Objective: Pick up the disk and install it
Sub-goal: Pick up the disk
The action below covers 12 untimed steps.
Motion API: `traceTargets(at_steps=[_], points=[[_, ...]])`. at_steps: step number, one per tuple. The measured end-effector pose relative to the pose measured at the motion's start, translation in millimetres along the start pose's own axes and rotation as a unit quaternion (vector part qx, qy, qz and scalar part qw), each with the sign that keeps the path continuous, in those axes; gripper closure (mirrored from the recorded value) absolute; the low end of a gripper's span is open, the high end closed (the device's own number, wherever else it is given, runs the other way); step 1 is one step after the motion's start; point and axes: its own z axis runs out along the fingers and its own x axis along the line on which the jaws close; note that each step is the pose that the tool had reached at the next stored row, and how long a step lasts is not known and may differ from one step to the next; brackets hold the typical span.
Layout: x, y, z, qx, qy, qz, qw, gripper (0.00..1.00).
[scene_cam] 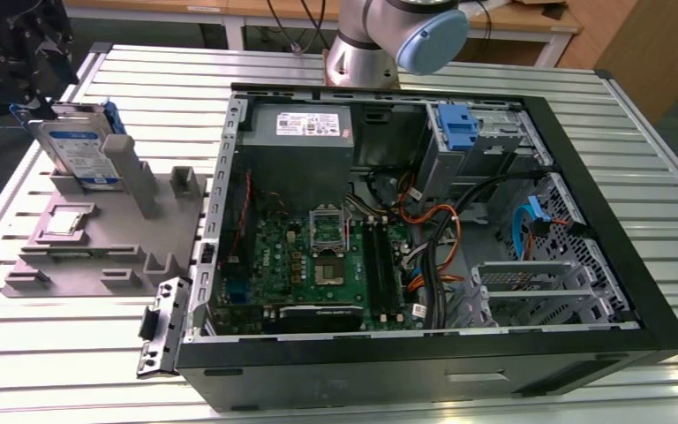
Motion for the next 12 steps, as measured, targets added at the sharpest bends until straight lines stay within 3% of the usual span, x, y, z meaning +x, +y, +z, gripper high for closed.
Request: traceTargets(at_steps=[12], points=[[0.4,0.9,7.4,-0.0007,0.0015,-0.021,0.9998,0.29]])
